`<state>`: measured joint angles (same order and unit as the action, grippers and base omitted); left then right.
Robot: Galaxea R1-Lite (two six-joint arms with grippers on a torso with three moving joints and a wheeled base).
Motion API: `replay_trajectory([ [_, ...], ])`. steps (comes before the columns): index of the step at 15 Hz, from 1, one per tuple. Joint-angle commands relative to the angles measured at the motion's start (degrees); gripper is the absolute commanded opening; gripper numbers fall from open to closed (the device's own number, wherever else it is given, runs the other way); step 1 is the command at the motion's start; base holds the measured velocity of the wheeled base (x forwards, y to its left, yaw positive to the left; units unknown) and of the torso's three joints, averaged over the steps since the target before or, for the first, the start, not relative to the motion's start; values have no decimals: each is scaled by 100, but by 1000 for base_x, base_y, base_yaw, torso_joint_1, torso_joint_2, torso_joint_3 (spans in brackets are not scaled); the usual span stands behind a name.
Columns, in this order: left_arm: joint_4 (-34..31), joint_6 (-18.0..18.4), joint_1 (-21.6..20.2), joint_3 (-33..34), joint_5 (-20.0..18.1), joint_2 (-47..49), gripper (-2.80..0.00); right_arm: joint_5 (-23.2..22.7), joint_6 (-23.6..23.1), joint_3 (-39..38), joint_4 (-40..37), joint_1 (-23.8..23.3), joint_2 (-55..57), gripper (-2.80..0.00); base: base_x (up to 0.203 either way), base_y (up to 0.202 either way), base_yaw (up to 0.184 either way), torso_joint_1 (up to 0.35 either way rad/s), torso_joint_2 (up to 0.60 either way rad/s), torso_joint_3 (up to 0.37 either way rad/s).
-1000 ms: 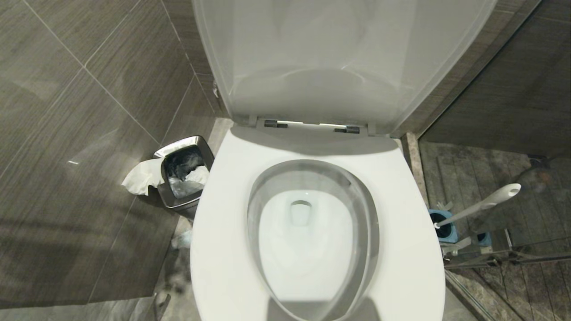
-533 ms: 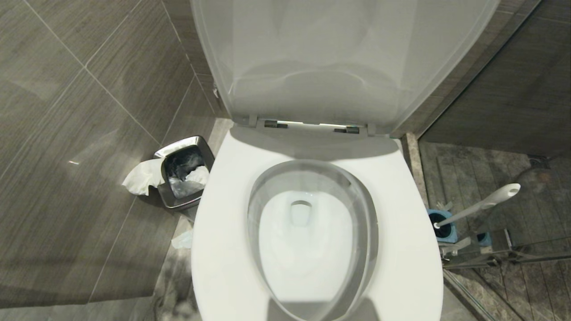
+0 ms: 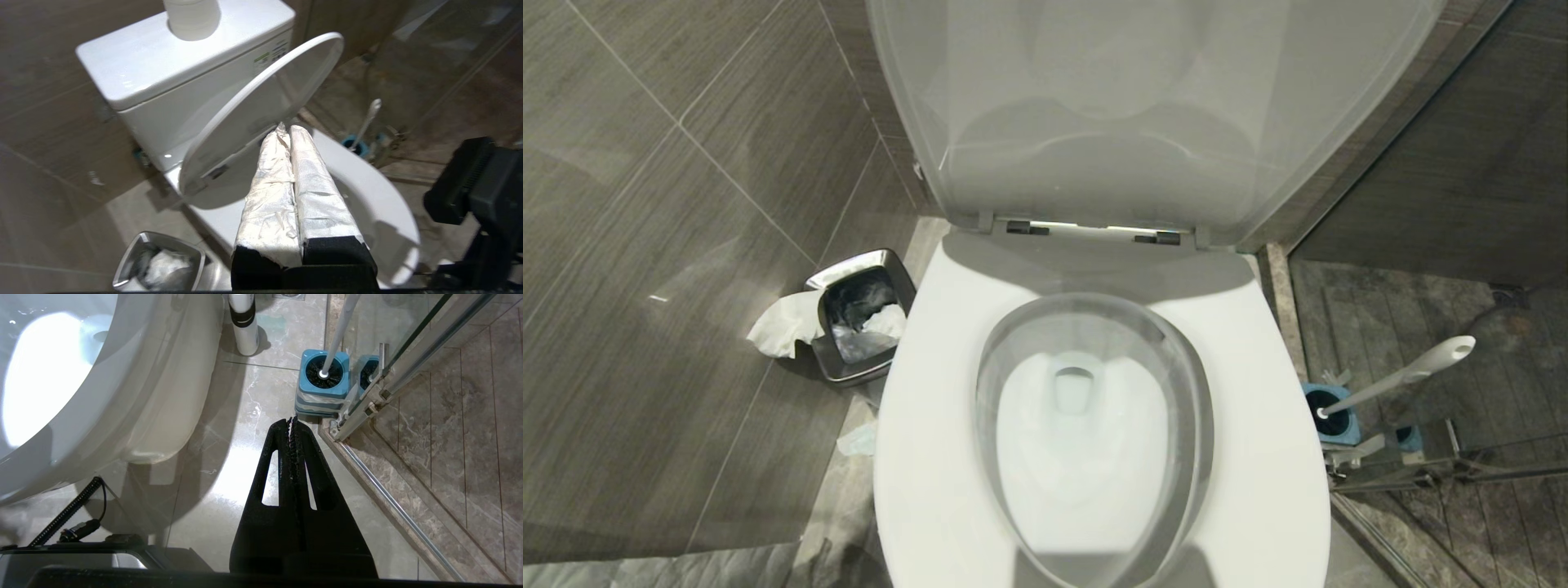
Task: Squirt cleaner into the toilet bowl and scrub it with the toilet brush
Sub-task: Close the toilet lid
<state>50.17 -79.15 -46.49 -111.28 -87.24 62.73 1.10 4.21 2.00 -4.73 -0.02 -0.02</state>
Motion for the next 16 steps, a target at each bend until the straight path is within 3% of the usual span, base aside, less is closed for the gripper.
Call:
replay_trajectory([
  [1, -172, -495, 794, -24, -43, 308, -280, 5, 1, 2, -2, 2, 2, -280, 0, 0, 0, 0, 0, 0],
  [3, -811, -1064, 1809, -33, 5, 515, -280, 5, 1, 2, -2, 2, 2, -280, 0, 0, 0, 0, 0, 0],
  [5, -1747, -1552, 2966, -26, 566, 737, -280, 5, 1, 2, -2, -6, 2, -280, 0, 0, 0, 0, 0, 0],
  [7, -2737, -1700, 3874, -21, 1211, 948, -280, 5, 1, 2, -2, -3, 2, -280, 0, 0, 0, 0, 0, 0],
  [8, -3250, -1539, 4203, -19, 1446, 1090, -280, 5, 1, -6, -2, 2, 2, -280, 0, 0, 0, 0, 0, 0],
  [10, -4003, -744, 4502, -17, 1769, 1290, -280, 5, 1, 2, -2, 2, 2, -280, 0, 0, 0, 0, 0, 0],
  [11, -4502, -538, 4781, -17, 2368, 1385, -280, 5, 1, 2, -2, -6, 2, -280, 0, 0, 0, 0, 0, 0],
  [13, -6088, 53, 5788, 2, 3954, 1557, -280, 5, 1, 2, -2, 0, 2, -280, 0, 0, 0, 0, 0, 0],
  [14, -6879, 921, 6283, 71, 4519, 1597, -280, 5, 1, 2, -2, 2, 2, -280, 0, 0, 0, 0, 0, 0],
  [15, -7292, 2175, 6513, 166, 4774, 1608, -280, 5, 1, 2, -2, 2, 2, -280, 0, 0, 0, 0, 0, 0],
  [16, -7588, 3681, 6572, 230, 4984, 1620, -280, 5, 1, 2, -2, 2, 2, -280, 0, 0, 0, 0, 0, 0],
])
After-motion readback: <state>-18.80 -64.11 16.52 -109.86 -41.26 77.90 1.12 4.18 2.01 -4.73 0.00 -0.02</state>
